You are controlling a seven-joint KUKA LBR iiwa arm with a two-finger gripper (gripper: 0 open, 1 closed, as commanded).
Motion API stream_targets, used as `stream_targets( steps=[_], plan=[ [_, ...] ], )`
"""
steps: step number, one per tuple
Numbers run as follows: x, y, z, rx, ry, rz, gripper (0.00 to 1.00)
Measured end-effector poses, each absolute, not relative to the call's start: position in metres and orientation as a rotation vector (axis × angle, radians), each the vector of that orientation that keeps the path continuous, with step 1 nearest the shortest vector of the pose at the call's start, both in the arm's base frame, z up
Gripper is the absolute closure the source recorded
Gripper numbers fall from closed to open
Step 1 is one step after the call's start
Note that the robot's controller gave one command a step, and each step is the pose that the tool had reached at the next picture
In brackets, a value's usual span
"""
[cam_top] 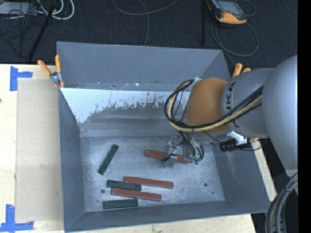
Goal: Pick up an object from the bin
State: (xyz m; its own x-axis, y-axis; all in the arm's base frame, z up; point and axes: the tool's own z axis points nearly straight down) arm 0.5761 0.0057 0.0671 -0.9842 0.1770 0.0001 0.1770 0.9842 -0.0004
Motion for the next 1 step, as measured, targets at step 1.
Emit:
stream_targets(
  steps=[1],
  plan=[
    [0.5783,0.0056,0.1825,-0.272,-3.138,-0.003,1.0]
  ],
)
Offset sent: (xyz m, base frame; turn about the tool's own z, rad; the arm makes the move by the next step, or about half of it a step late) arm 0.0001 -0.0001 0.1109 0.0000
